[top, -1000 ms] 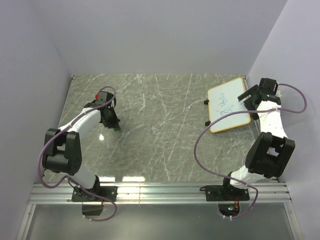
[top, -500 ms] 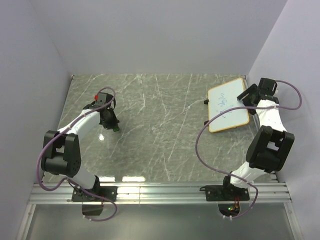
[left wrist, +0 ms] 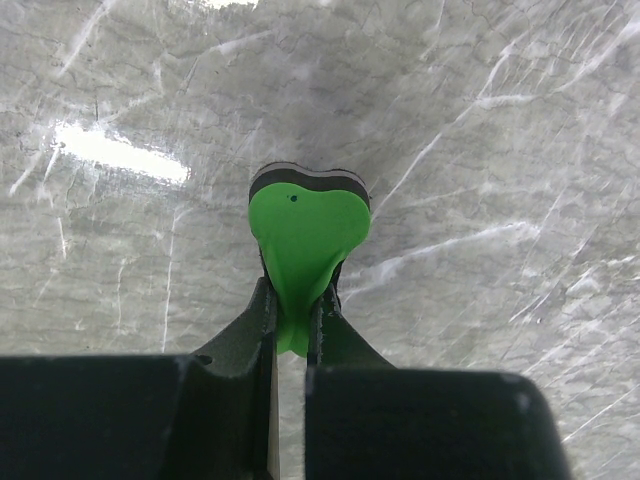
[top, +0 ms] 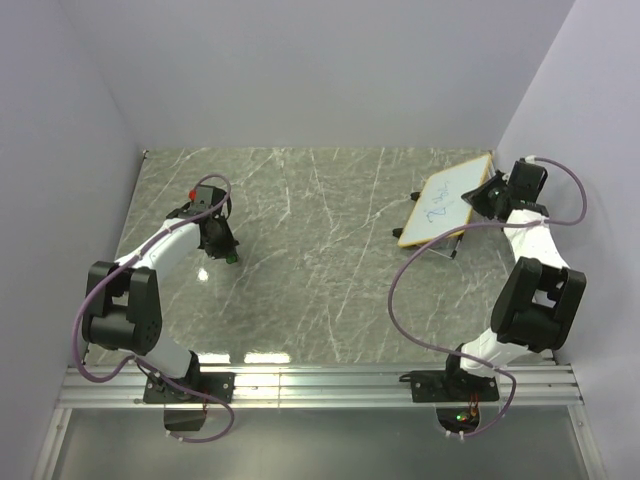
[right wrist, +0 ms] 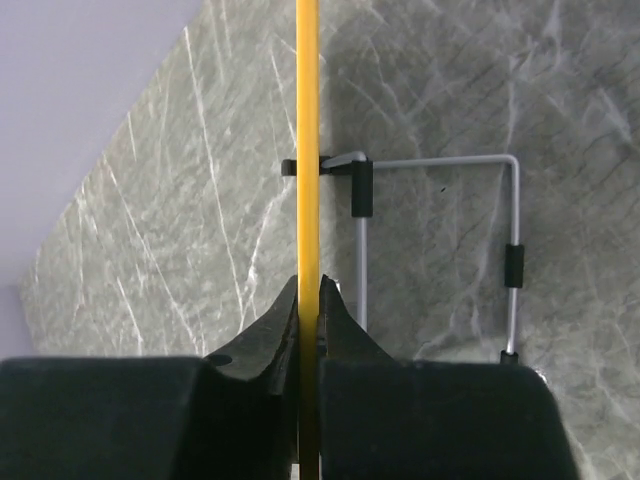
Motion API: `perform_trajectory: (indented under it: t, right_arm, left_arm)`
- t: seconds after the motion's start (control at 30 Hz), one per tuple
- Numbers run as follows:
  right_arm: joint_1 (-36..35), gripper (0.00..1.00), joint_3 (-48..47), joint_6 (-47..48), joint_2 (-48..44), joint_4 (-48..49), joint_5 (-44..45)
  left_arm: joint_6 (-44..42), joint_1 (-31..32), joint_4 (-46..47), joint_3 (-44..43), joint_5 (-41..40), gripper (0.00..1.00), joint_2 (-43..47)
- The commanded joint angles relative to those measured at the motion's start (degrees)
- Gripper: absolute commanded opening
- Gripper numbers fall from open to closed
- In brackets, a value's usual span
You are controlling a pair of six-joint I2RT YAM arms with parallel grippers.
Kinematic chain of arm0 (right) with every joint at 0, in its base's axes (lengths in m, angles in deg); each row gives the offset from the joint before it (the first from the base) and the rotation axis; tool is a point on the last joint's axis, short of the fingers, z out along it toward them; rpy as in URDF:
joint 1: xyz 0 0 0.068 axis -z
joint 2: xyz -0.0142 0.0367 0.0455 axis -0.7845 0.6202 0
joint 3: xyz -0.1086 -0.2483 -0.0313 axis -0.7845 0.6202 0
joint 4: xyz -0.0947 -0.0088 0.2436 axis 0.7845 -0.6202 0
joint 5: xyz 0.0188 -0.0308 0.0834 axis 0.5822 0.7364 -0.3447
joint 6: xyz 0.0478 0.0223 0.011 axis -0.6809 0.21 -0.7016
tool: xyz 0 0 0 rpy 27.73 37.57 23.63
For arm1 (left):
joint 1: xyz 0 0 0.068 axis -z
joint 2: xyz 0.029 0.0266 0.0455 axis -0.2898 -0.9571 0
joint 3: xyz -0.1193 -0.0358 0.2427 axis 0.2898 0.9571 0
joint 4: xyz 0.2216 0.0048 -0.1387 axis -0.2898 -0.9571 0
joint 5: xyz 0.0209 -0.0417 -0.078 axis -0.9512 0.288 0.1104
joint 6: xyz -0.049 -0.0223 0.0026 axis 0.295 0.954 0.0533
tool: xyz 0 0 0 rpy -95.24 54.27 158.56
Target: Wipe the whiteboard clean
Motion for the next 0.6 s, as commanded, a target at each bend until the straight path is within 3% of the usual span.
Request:
perform_trajectory:
  t: [0.0, 0.3, 0.43, 0.57]
  right_arm:
    - [-0.6, 0.00, 3.8, 2.5, -0.7, -4.6, 2.2]
    - [-11.4, 0.00, 6.6, 5.4, 0.2, -5.1, 1.5]
    - [-14.7, 0.00, 11.7, 5.0, 0.1, -2.2, -2.1]
    - [-18.4, 0.00, 14.9, 5.5, -0.4, 1.1, -11.1]
  left_arm:
    - [0.8, 0.3, -0.3, -0.5, 0.0, 0.00, 2.2]
    - [1.3, 0.4, -0.8, -0.8, -0.7, 0.00, 3.0]
    - [1.7, 0.5, -0.8, 0.5, -1.1, 0.00, 4.2]
    - [2.0, 0.7, -1.1, 1.3, -1.6, 0.00, 4.8]
